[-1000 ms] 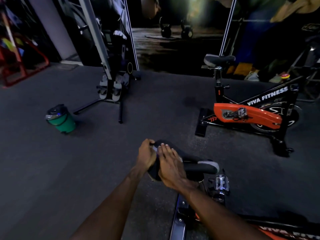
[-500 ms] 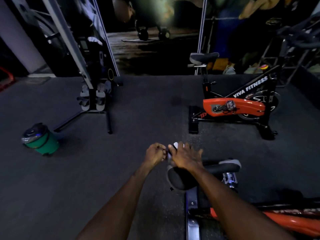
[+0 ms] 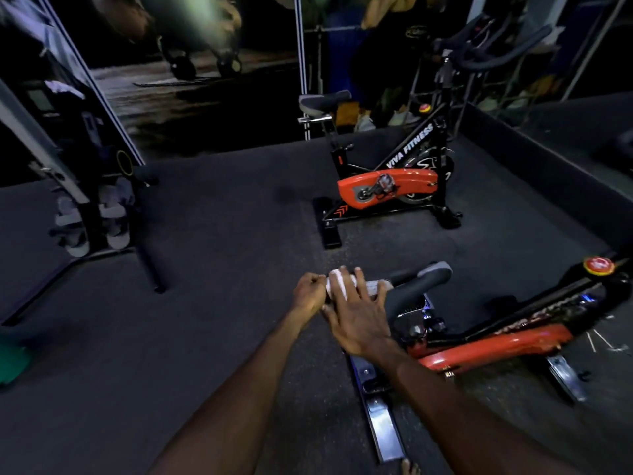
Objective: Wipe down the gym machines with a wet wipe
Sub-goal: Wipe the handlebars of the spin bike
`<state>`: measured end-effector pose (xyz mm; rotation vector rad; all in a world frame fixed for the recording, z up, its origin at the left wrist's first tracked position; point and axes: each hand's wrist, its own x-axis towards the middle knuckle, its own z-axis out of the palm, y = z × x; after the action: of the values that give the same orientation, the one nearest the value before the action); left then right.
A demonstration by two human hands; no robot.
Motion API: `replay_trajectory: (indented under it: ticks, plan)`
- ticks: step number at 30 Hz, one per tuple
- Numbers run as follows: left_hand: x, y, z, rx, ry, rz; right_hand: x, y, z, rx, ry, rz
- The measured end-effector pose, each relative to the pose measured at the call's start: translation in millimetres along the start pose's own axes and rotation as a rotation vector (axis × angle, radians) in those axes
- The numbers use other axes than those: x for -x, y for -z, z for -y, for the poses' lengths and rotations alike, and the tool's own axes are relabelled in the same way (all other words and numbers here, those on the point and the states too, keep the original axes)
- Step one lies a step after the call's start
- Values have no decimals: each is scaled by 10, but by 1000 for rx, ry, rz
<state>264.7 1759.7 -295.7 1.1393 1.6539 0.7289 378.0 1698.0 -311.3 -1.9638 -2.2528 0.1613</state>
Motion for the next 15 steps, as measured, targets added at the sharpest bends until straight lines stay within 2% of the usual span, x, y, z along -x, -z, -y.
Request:
replay_trajectory:
  ticks: [4, 5, 7, 9, 10, 13, 15]
  plan:
    - [79, 24, 3, -35, -18, 7, 537, -142, -155, 58, 199, -70]
    - [102, 33, 12, -52, -21, 17, 598, -145, -235, 68, 183, -86]
    - [87, 17, 12, -98, -15, -3, 558, -115, -335, 37, 18, -111]
    - [136, -36, -22, -148, -36, -46, 556, -136, -215, -29, -145, -110]
    - [174, -68, -50, -170, -46, -73, 592, -165, -105, -42, -149, -104]
    - [226, -184, -97, -246, -71, -138, 859, -278, 47, 47, 67, -105]
    - [243, -220, -90, -253, -67, -155, 955, -286, -71, 93, 114, -108]
